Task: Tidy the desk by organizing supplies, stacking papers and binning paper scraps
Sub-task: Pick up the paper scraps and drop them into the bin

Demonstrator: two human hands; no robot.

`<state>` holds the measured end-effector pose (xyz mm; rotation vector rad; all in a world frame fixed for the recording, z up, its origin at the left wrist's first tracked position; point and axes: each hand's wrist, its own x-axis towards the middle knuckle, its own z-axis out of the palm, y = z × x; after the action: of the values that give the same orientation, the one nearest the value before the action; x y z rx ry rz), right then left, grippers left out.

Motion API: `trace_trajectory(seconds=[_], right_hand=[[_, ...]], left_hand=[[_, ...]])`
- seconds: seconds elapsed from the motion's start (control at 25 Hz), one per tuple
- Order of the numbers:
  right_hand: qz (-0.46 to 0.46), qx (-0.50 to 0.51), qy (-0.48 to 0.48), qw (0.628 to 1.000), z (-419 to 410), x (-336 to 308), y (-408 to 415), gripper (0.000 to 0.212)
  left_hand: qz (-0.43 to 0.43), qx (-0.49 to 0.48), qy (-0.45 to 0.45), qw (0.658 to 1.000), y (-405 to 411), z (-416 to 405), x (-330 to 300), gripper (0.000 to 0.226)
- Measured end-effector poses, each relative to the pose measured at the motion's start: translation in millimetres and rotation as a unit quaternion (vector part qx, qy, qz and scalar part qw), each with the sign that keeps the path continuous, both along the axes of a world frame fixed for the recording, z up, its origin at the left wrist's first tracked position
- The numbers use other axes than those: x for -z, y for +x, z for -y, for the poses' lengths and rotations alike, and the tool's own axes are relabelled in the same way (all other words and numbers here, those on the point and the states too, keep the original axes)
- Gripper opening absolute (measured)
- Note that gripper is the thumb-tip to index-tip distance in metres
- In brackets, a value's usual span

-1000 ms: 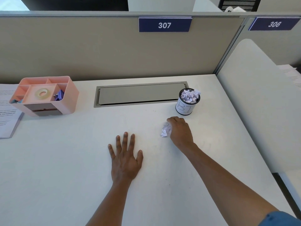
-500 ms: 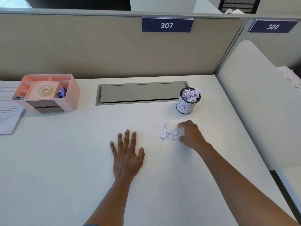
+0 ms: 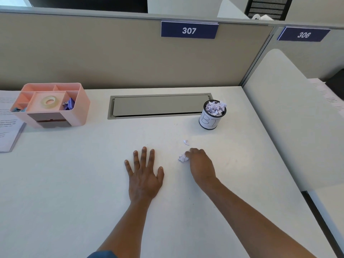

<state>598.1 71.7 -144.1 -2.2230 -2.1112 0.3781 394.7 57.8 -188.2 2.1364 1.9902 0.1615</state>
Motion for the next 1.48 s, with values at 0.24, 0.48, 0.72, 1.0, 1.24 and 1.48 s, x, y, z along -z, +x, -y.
trace_trajectory(seconds=[0.24,0.48,0.72,1.0,1.24,1.48], right_hand=[[0.041,-0.052,0.005,0.998,7,7,6,0.015],[-0.269,0.142,0.024,0.952,-22,-12,39,0.019],[-0.564,0.249,0.051,0.786,-62,-63,74,0.019],[-0.233,0.208,0.205,0.928,-129,-102,119,0.019],[-0.085,0.152,0.141,0.975,-160,-83,109,0.030],[-0.025,0.107,0.071,0.991,-171,-66,102,0.027]], left_hand=[[-0.006,0.000,-0.007,1.000,-1,-1,0,0.074],[0.002,0.002,-0.008,1.000,-1,0,-3,0.074],[0.008,0.003,-0.004,1.000,-3,2,-1,0.074],[0.017,0.001,0.007,1.000,0,1,0,0.073],[0.010,-0.001,0.013,1.000,0,-1,6,0.071],[0.011,-0.003,0.017,1.000,0,-1,8,0.071]])
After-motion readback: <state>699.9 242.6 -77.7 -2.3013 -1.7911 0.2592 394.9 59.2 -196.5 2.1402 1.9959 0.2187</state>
